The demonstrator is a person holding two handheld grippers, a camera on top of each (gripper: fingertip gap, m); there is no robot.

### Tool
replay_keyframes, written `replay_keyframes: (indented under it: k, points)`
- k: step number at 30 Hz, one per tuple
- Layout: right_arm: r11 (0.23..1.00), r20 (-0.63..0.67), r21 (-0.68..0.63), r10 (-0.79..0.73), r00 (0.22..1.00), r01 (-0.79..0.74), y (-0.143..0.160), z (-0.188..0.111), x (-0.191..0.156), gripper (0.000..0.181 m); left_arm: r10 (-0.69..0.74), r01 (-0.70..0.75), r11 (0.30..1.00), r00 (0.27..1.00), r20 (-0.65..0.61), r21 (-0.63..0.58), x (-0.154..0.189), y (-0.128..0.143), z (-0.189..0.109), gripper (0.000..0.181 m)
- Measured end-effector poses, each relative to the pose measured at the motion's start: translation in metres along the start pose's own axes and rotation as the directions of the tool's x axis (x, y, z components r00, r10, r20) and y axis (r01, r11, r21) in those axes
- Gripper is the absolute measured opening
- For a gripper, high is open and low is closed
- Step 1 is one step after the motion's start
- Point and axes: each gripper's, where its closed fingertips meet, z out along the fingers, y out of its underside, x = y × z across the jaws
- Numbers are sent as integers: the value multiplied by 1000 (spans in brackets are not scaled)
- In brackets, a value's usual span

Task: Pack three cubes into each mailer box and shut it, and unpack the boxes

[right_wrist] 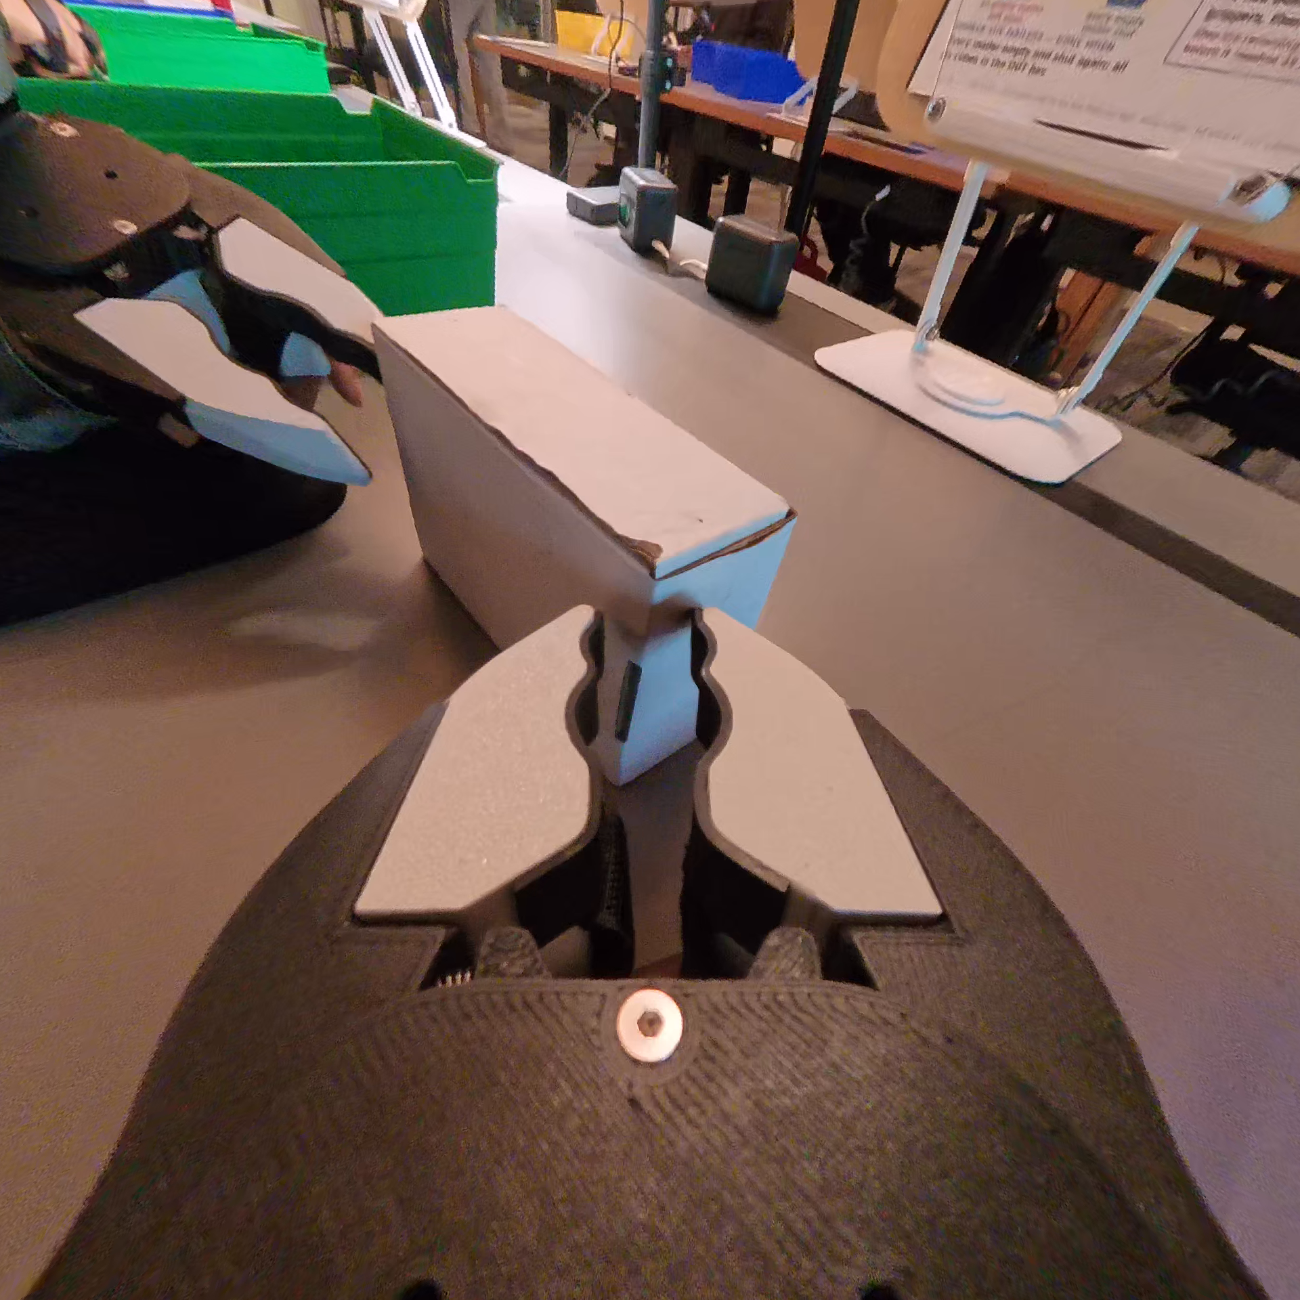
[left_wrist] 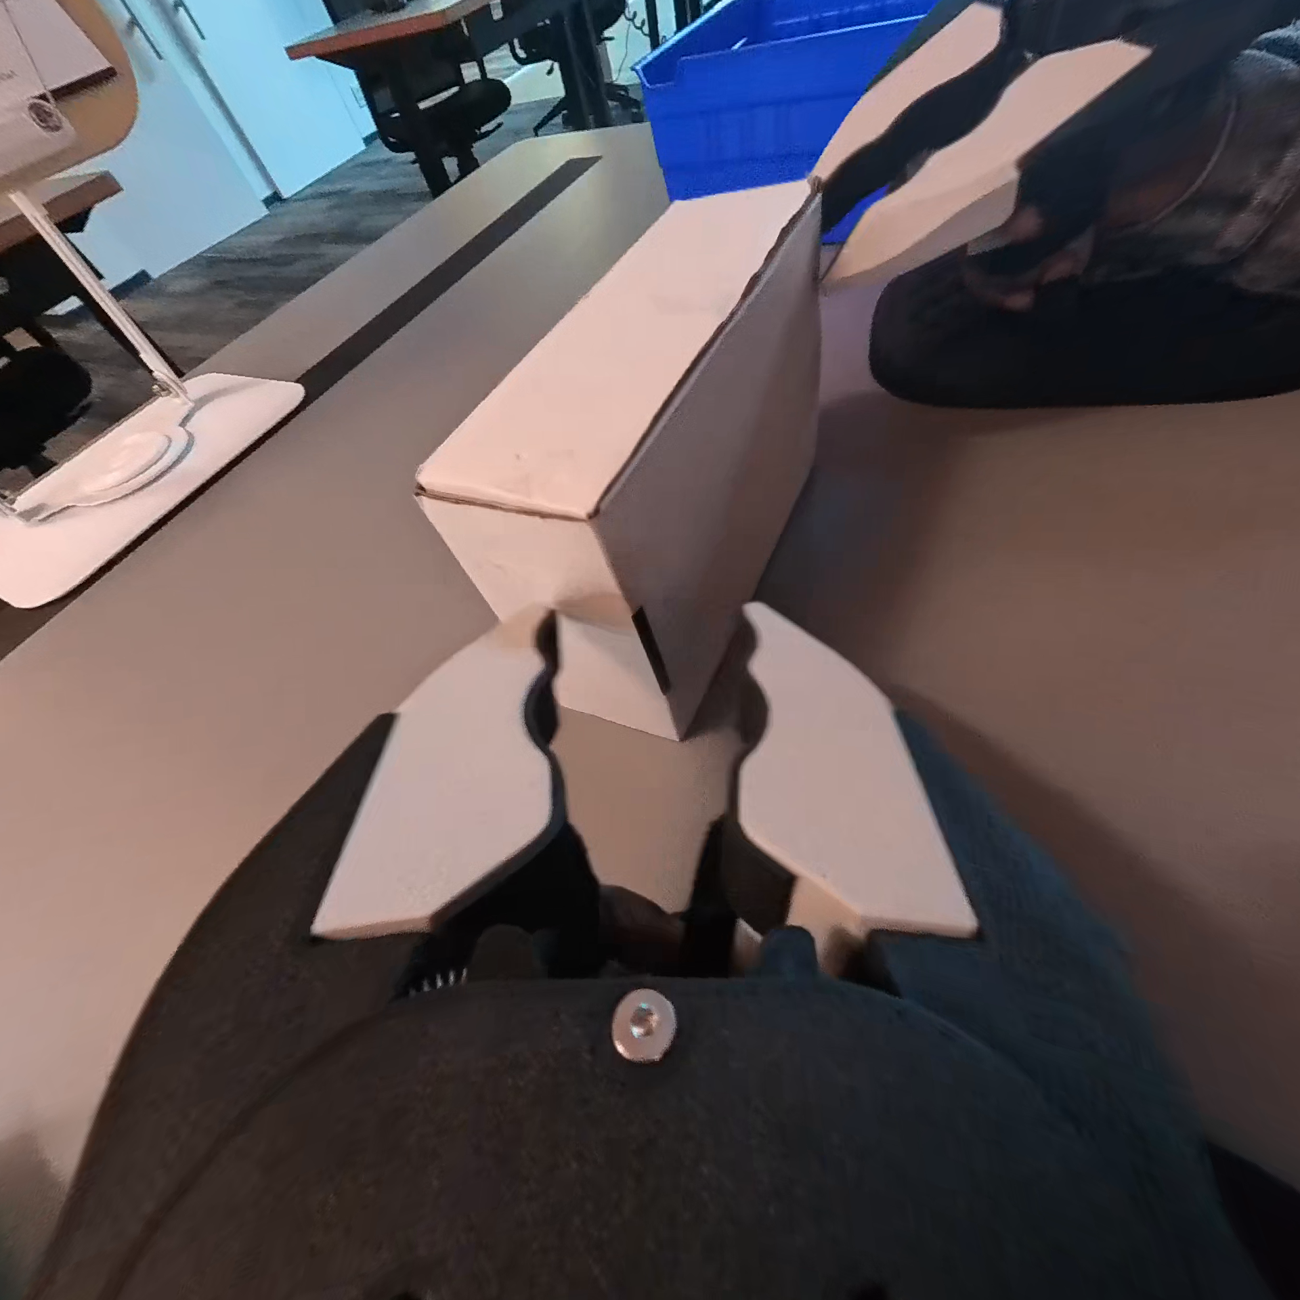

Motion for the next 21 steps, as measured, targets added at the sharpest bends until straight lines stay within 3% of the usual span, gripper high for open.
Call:
replay_keyframes:
  k: [3,5,9,15,18,21]
  points:
    - [995,-20,88,-44,999,45,-12,-5,2,36,-54,55,998,998,18,-7,-9,1,3,100]
    - [985,-30,164,-50,998,55,-19,-6,4,53,-121,121,993,993,-5,-10,-15,0,6,113]
    - [988,28,152,4,1000,-8,-17,-4,1,64,-223,229,972,969,-102,47,-24,-14,12,118]
    - [992,95,117,27,995,-38,-13,0,-5,62,-55,70,996,970,-237,52,-11,-11,41,118]
    - [995,129,91,38,991,-50,-10,3,-8,62,-65,75,997,941,-333,18,0,-5,51,121]
    - [995,144,80,51,988,-63,-9,4,-8,61,-48,80,994,935,-352,78,0,-15,54,115]
